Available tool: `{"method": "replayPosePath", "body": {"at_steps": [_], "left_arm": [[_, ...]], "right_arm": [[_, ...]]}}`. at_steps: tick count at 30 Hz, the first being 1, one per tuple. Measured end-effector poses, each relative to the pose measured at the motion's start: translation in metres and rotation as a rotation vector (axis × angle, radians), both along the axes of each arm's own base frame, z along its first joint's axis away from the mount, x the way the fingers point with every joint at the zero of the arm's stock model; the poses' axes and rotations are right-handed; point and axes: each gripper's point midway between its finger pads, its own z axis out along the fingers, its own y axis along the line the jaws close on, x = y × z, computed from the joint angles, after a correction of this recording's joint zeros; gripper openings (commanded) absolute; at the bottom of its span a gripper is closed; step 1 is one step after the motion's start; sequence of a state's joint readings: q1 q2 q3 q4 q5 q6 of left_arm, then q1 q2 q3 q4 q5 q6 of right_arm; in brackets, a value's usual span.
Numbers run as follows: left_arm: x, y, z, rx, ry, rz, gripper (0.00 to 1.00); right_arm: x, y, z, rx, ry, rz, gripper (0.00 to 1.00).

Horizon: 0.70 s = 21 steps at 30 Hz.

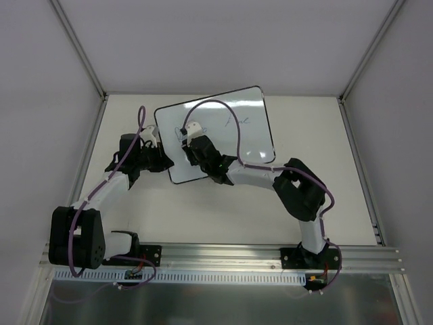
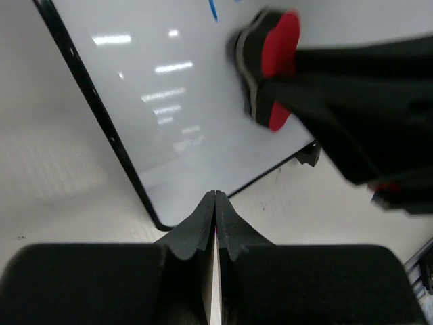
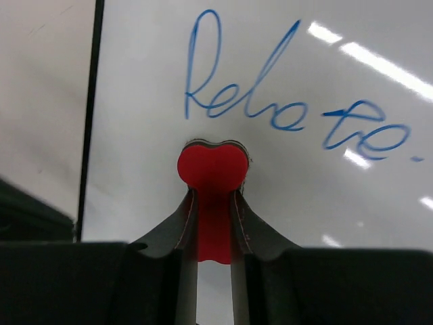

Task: Erase the whiteboard

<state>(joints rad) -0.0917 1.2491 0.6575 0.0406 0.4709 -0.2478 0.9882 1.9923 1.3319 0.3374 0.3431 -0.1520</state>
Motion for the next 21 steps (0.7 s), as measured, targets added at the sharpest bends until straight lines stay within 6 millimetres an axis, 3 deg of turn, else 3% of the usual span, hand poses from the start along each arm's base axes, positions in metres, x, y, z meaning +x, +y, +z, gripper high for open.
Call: {"method": "replayPosePath", "body": {"at_steps": [6, 9, 11, 14, 18, 20, 21], "left_arm": [[-0.002, -0.004, 0.005, -0.018, -0.006, -0.02, 0.0], [-0.001, -0.004, 0.008, -0.02, -0.011, -0.02, 0.0], [0.0, -0.004, 0.012, -0.02, -0.02, -0.017, 0.0], [0.004, -0.003, 0.023, -0.017, -0.051, -0.012, 0.08], [0.01, -0.002, 0.034, -0.013, -0.082, -0.002, 0.25], [0.014, 0.002, 0.036, -0.001, -0.088, 0.019, 0.41], [0.016, 0.004, 0.036, 0.007, -0.091, 0.032, 0.44]], "right_arm": [[0.056, -0.053, 0.029, 0.008, -0.058, -0.144, 0.0], [0.069, -0.08, 0.03, -0.017, -0.066, -0.193, 0.0], [0.067, -0.091, 0.028, -0.028, -0.06, -0.202, 0.0], [0.055, -0.098, 0.02, -0.053, -0.046, -0.189, 0.0], [0.035, -0.103, 0.003, -0.078, -0.022, -0.16, 0.0], [0.027, -0.101, -0.003, -0.078, -0.018, -0.138, 0.0], [0.023, -0.1, -0.005, -0.079, -0.015, -0.124, 0.0]]}}
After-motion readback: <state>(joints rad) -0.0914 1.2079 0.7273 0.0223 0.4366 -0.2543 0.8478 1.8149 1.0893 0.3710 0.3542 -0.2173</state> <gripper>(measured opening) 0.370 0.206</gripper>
